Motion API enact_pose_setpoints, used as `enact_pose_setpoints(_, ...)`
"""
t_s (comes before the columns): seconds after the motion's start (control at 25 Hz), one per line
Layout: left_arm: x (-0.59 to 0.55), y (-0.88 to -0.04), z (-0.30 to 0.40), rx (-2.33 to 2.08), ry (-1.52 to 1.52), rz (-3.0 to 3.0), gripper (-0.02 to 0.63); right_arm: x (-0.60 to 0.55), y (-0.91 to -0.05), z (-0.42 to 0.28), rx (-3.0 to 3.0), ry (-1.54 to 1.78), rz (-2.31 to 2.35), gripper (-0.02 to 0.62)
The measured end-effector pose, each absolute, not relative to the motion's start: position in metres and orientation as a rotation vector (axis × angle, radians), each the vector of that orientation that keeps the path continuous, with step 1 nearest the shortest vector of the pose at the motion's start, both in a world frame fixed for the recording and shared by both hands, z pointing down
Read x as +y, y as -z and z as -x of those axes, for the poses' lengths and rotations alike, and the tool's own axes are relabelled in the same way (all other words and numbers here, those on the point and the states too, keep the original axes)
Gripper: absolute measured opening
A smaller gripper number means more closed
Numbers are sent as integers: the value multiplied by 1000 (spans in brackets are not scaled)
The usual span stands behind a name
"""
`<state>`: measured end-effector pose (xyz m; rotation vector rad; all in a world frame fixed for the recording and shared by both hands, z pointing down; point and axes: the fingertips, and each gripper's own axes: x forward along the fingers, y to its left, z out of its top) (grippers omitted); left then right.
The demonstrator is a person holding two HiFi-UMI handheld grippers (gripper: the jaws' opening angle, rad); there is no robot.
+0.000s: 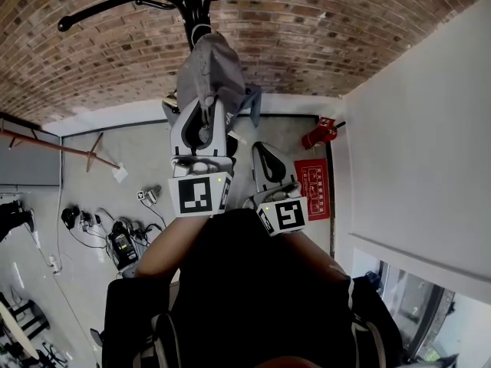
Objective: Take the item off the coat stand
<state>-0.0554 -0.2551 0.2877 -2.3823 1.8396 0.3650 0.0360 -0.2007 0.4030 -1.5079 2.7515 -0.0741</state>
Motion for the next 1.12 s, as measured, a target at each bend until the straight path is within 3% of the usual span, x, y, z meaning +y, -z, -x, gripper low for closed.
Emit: enact_pose_setpoints(1.12, -216, -257, 58, 1840, -432, 2348, 83, -162, -398, -66, 2690, 97, 1548, 18)
